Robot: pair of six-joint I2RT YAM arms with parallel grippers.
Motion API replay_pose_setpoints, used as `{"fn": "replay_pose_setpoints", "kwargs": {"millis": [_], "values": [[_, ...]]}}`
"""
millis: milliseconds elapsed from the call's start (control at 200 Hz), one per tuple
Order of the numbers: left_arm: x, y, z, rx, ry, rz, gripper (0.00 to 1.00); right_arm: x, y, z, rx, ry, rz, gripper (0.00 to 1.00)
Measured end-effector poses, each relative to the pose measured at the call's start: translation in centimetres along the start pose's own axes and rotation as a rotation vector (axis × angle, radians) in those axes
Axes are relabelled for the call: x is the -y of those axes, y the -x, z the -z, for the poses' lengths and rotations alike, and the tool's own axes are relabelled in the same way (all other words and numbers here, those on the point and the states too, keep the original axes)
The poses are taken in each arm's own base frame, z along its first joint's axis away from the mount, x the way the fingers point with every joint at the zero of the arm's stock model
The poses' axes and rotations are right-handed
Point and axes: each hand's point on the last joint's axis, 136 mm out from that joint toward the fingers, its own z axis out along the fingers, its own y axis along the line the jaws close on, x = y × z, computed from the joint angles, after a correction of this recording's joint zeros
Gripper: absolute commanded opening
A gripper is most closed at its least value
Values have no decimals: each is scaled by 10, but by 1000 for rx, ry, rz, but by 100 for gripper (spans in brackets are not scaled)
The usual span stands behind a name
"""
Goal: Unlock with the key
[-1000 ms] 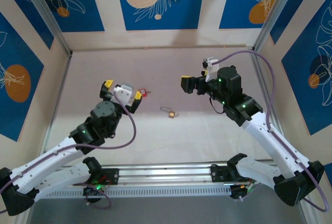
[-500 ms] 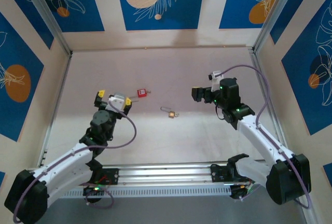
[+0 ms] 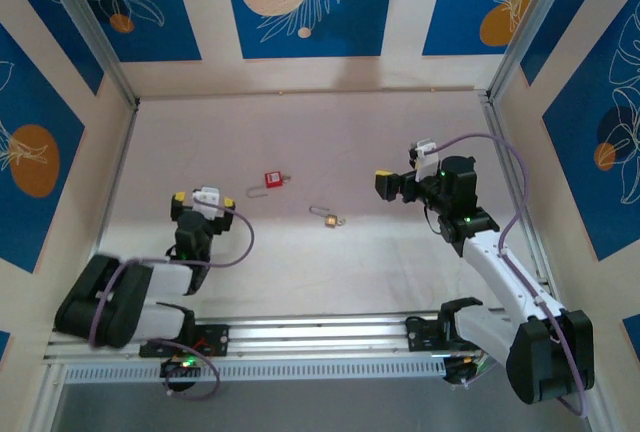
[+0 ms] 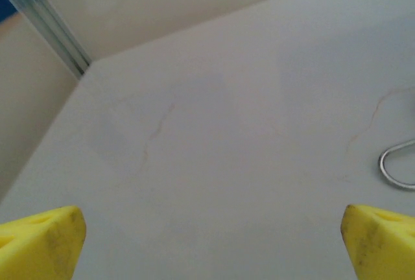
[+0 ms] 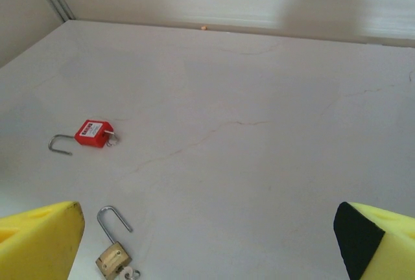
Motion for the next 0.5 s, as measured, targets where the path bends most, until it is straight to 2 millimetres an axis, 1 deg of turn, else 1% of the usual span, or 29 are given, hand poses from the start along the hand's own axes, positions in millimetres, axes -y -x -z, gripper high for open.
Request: {"fn": "replay_pose_setpoints", "kwargs": {"millis": [95,145,240,335,390,500], "values": [[9,-18,-18,-41,-17,1,100,6,-10,-1,-4,-9,-5,99],[11,-19,-24,-52,-35,11,100,9,-18,-2,-12,-15,-10,99],[5,0,-33,-1,-44,51,100,15,-32,-4,-25,-23,-15,99],[4,18,-43,29,-81,83,100,18,-45,-7,-32,-25,-10,99],[1,23,-49,27,-87,100,100,19,-49,-8,-33,-24,-1,99],[-5,25,-57,5,-91,138,100,21,-48,-13,-16,-18,20,99]]}}
